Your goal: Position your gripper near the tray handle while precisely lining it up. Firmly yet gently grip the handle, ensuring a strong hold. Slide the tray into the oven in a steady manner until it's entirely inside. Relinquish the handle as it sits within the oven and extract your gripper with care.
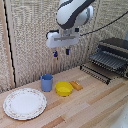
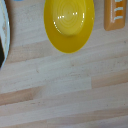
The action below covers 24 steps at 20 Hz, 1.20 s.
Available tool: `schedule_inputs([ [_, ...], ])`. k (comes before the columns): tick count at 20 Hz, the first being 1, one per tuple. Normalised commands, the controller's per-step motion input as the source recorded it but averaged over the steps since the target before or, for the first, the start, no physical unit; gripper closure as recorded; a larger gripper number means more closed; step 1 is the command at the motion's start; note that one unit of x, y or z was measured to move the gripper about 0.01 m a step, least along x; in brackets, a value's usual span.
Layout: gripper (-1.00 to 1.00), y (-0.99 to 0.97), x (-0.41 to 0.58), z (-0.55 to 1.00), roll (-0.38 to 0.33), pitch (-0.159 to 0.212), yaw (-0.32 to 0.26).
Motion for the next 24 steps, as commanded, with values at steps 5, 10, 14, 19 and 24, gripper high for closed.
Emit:
schedule_inputs([
  [5,-1.0,-0.1,-0.006,-0.12,-0.336,0.004,0.134],
  [10,-1.0,-0.26,-0.044,-0.12,-0.361,0.0,0.15],
  [14,-1.0,-0.24,-0.001,-0.19,-0.333,0.0,0.178],
  [19,-1.0,-0.15,-0.002,-0.19,-0.343,-0.003,0.192],
  [24,-1.0,-0.2,-0.048,-0.11,-0.373,-0.001,0.155],
])
